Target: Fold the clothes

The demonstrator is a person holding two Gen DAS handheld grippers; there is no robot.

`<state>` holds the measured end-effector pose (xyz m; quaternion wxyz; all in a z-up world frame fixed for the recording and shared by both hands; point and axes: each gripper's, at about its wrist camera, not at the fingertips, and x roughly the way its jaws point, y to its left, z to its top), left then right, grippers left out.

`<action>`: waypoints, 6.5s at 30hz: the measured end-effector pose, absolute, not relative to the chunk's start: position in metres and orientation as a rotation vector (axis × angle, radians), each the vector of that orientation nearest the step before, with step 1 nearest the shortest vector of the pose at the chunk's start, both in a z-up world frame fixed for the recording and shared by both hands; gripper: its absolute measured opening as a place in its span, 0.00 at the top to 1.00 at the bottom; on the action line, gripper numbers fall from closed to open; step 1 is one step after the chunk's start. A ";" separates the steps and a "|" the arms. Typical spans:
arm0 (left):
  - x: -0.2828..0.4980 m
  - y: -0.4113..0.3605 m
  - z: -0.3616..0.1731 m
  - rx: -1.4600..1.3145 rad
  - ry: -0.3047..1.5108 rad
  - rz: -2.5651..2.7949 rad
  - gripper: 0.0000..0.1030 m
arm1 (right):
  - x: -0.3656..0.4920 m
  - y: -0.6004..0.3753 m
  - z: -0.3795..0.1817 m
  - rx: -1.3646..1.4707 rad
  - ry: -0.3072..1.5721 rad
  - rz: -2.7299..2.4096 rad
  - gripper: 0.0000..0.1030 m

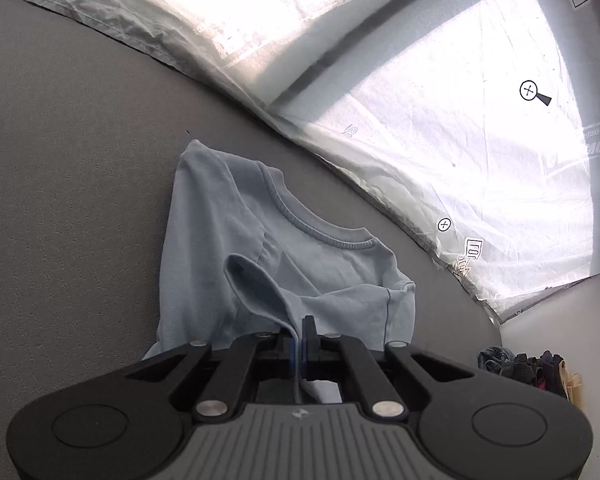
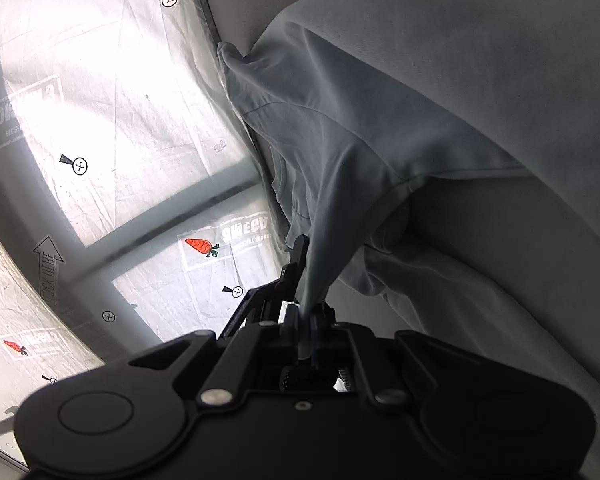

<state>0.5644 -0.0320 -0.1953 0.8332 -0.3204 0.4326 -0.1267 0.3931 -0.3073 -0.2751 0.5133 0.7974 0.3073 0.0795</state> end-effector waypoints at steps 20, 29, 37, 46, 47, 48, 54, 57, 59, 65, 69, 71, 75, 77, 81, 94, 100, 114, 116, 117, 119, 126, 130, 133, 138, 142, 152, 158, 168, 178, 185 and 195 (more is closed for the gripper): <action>0.548 -0.026 -0.205 -0.269 0.875 -0.076 0.54 | 0.391 -0.330 -0.269 1.678 0.872 0.155 0.85; 0.464 -0.024 -0.194 -0.369 0.958 -0.063 0.54 | 0.344 -0.378 -0.272 1.718 0.842 0.045 0.85; 0.345 -0.028 -0.205 -0.365 1.034 -0.002 0.53 | 0.321 -0.400 -0.248 1.296 0.981 0.042 0.83; 0.245 -0.037 -0.217 -0.392 1.040 0.072 0.52 | 0.266 -0.408 -0.225 0.681 1.028 0.016 0.81; 0.237 -0.039 -0.218 -0.395 1.040 0.074 0.52 | 0.260 -0.409 -0.223 0.641 1.026 0.015 0.78; 0.229 -0.040 -0.218 -0.399 1.040 0.074 0.51 | 0.255 -0.409 -0.223 0.614 1.027 0.016 0.76; 0.193 -0.046 -0.220 -0.416 1.055 0.032 0.48 | 0.221 -0.423 -0.234 0.653 1.067 0.073 0.75; 0.176 -0.045 -0.220 -0.436 1.065 0.009 0.48 | 0.208 -0.431 -0.240 0.725 1.082 0.101 0.76; 0.168 -0.042 -0.220 -0.462 1.073 -0.006 0.48 | 0.199 -0.437 -0.245 0.779 1.090 0.115 0.76; 0.148 -0.032 -0.222 -0.539 1.106 -0.051 0.48 | 0.180 -0.445 -0.256 0.875 1.129 0.163 0.76; 0.142 -0.029 -0.222 -0.554 1.131 -0.068 0.48 | 0.169 -0.448 -0.258 0.893 1.153 0.194 0.76; 0.140 -0.029 -0.220 -0.545 1.163 -0.070 0.48 | 0.164 -0.449 -0.259 0.898 1.162 0.206 0.76; 0.137 -0.027 -0.224 -0.549 1.197 -0.077 0.48 | 0.159 -0.449 -0.257 0.891 1.177 0.205 0.76; 0.137 -0.024 -0.226 -0.572 1.204 -0.079 0.48 | 0.157 -0.449 -0.257 0.896 1.184 0.202 0.76; 0.142 -0.028 -0.227 -0.521 1.278 -0.081 0.48 | 0.153 -0.450 -0.257 0.920 1.200 0.192 0.76; 0.153 -0.045 -0.241 -0.407 1.386 -0.097 0.63 | 0.158 -0.446 -0.253 0.838 1.273 0.215 0.75; 0.155 -0.041 -0.240 -0.436 1.403 -0.119 0.84 | 0.164 -0.435 -0.249 0.724 1.283 0.293 0.81; 0.171 -0.012 -0.170 -0.800 1.139 -0.164 0.90 | 0.166 -0.470 -0.227 1.265 0.923 0.455 0.98; 0.182 -0.012 -0.162 -0.818 1.101 -0.169 0.90 | 0.172 -0.468 -0.227 1.273 0.913 0.446 0.98; 0.187 -0.013 -0.159 -0.811 1.089 -0.172 0.90 | 0.176 -0.467 -0.227 1.285 0.905 0.439 0.98; 0.196 -0.016 -0.155 -0.782 1.073 -0.177 0.90 | 0.184 -0.468 -0.225 1.302 0.887 0.428 0.98; 0.236 -0.015 -0.147 -0.800 1.031 -0.185 0.90 | 0.220 -0.463 -0.216 1.282 0.844 0.411 0.98; 0.273 -0.011 -0.141 -0.813 1.001 -0.202 0.90 | 0.249 -0.463 -0.214 1.292 0.804 0.396 0.98; 0.306 -0.009 -0.137 -0.801 0.985 -0.214 0.90 | 0.274 -0.463 -0.212 1.289 0.785 0.380 0.98; 0.369 -0.002 -0.149 -0.793 1.000 -0.203 0.90 | 0.327 -0.460 -0.215 1.269 0.788 0.345 0.98; 0.421 0.006 -0.177 -0.803 1.051 -0.154 0.88 | 0.370 -0.459 -0.230 1.284 0.818 0.278 0.97; 0.464 0.017 -0.205 -0.838 1.068 -0.074 0.60 | 0.415 -0.459 -0.269 1.346 0.933 0.163 0.94; 0.453 0.030 -0.186 -0.857 0.987 -0.043 0.52 | 0.421 -0.463 -0.276 1.402 0.924 0.117 0.87; 0.409 0.002 -0.171 -0.742 1.011 -0.069 0.46 | 0.411 -0.464 -0.219 1.138 0.780 0.194 0.80; 0.393 -0.051 -0.208 -0.407 1.158 -0.085 0.45 | 0.394 -0.383 -0.210 0.605 0.981 0.289 0.80; 0.428 -0.050 -0.207 -0.334 1.113 -0.050 0.45 | 0.415 -0.364 -0.216 0.484 0.987 0.284 0.80; 0.482 -0.039 -0.217 -0.381 1.083 -0.025 0.32 | 0.468 -0.378 -0.232 0.510 0.985 0.189 0.86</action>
